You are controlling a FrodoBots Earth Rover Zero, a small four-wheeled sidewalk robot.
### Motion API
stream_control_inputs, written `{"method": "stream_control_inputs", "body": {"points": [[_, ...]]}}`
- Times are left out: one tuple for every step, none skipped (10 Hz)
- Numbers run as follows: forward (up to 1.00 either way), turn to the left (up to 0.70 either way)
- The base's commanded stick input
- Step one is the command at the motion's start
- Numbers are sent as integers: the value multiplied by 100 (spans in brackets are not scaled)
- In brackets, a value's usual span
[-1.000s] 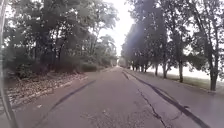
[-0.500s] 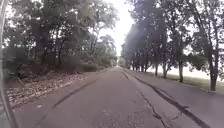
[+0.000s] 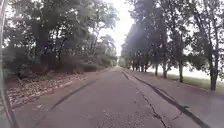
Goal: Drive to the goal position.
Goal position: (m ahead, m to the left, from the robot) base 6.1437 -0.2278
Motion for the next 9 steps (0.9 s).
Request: {"method": "stream_control_inputs", "body": {"points": [[7,0],[7,0],[7,0],[7,0],[7,0],[7,0],[7,0],[7,0],[7,0]]}}
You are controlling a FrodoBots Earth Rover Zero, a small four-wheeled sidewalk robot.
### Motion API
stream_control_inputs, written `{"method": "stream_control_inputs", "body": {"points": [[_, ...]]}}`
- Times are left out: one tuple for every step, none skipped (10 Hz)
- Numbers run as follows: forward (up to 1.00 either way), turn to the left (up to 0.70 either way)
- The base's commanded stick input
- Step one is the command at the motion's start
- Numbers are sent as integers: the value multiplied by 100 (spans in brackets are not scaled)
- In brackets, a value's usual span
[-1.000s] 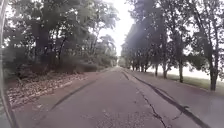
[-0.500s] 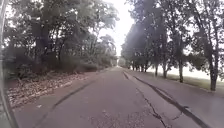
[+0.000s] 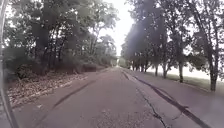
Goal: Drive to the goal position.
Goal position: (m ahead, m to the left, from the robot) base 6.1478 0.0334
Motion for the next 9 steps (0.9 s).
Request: {"method": "stream_control_inputs", "body": {"points": [[7,0],[7,0],[7,0],[7,0],[7,0],[7,0],[7,0],[7,0],[7,0]]}}
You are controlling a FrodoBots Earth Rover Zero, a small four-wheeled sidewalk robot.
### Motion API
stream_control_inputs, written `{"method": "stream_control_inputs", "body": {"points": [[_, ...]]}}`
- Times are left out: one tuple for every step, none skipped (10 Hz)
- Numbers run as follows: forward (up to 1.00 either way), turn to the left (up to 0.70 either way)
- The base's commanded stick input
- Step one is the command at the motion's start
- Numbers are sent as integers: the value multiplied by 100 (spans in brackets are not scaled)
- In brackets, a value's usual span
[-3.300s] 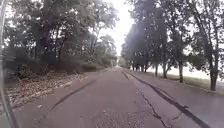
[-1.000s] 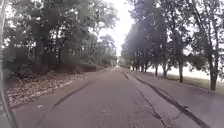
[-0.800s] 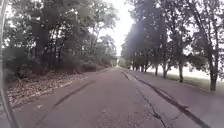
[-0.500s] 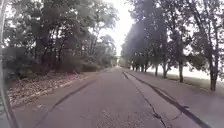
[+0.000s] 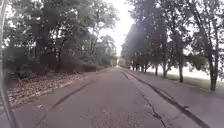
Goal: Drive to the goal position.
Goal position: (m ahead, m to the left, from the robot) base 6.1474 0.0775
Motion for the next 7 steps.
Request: {"method": "stream_control_inputs", "body": {"points": [[7,0],[7,0],[7,0],[7,0],[7,0],[7,0],[7,0]]}}
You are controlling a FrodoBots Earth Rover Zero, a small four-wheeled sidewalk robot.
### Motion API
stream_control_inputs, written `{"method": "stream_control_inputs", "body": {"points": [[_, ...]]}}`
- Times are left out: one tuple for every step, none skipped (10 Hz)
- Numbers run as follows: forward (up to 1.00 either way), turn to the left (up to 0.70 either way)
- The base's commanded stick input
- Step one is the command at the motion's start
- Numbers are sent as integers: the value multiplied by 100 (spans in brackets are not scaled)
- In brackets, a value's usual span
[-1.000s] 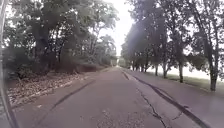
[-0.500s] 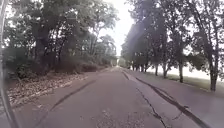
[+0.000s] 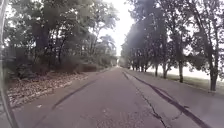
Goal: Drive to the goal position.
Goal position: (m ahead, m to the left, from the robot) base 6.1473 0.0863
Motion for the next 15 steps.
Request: {"method": "stream_control_inputs", "body": {"points": [[7,0],[7,0],[7,0],[0,0],[1,0],[2,0],[3,0],[3,0],[47,0],[70,0],[70,0],[70,0],[70,0],[70,0],[70,0]]}}
